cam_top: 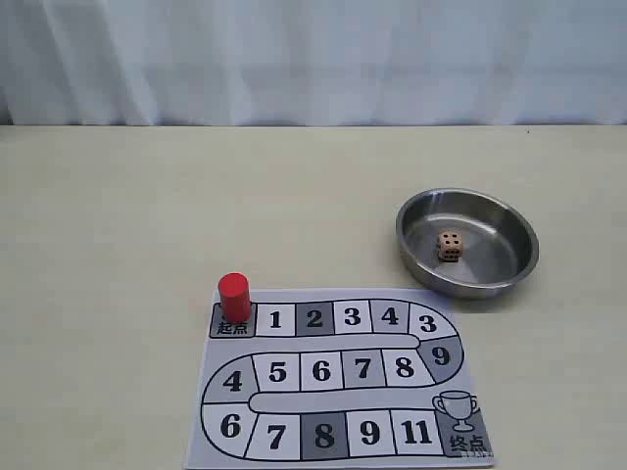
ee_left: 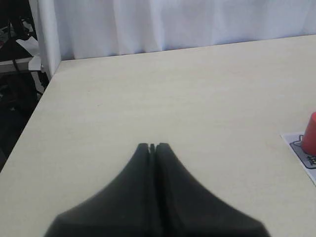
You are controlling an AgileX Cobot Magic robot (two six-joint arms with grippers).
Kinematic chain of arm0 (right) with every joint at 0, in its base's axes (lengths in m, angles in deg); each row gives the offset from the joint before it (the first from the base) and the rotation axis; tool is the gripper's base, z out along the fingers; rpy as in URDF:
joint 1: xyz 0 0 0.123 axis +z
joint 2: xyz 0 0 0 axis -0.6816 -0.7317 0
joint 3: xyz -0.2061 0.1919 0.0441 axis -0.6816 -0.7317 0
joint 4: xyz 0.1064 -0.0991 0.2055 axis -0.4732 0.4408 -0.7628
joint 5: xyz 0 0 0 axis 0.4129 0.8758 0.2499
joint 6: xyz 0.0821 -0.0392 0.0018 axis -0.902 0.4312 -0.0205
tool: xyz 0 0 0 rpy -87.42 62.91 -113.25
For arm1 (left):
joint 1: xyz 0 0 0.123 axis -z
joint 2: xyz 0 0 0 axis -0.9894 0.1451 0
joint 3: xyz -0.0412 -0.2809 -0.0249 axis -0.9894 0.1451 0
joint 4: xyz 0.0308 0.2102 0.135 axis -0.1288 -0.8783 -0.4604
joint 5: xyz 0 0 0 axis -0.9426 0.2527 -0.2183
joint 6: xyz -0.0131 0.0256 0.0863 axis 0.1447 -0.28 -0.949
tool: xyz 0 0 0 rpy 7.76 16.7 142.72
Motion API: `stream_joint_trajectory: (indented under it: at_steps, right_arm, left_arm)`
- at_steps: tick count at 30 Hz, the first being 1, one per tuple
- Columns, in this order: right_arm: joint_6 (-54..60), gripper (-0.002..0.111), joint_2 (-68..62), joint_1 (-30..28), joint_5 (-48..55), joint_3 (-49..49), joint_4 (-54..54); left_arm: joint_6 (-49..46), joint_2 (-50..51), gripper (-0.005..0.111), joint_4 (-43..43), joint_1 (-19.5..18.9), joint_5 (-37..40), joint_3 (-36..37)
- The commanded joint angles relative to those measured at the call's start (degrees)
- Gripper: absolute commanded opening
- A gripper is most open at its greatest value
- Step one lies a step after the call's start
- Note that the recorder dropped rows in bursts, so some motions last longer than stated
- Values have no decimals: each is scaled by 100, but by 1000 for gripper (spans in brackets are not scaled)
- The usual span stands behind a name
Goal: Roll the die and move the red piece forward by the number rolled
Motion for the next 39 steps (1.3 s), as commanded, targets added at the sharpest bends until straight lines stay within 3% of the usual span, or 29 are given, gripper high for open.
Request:
stream_joint_trajectory:
  at_steps: [1, 14, 23, 29, 39]
  right_arm:
    - [50, 4, 30, 2, -69, -18, 41]
    - [50, 4, 30, 2, -239, -18, 47]
    - [-538, 4, 30, 2, -2783, -15, -257]
    - [-703, 4, 30, 2, -1432, 1233, -257]
    - [-645, 4, -1835, 2, 532, 3382, -184]
  left_arm:
    - [23, -1, 0, 30, 0, -59, 11]
    - [23, -1, 0, 30, 0, -59, 11]
    - [23, -1, 0, 30, 0, -59, 11]
    - [23, -1, 0, 40, 0, -59, 11]
    - [23, -1, 0, 40, 0, -59, 11]
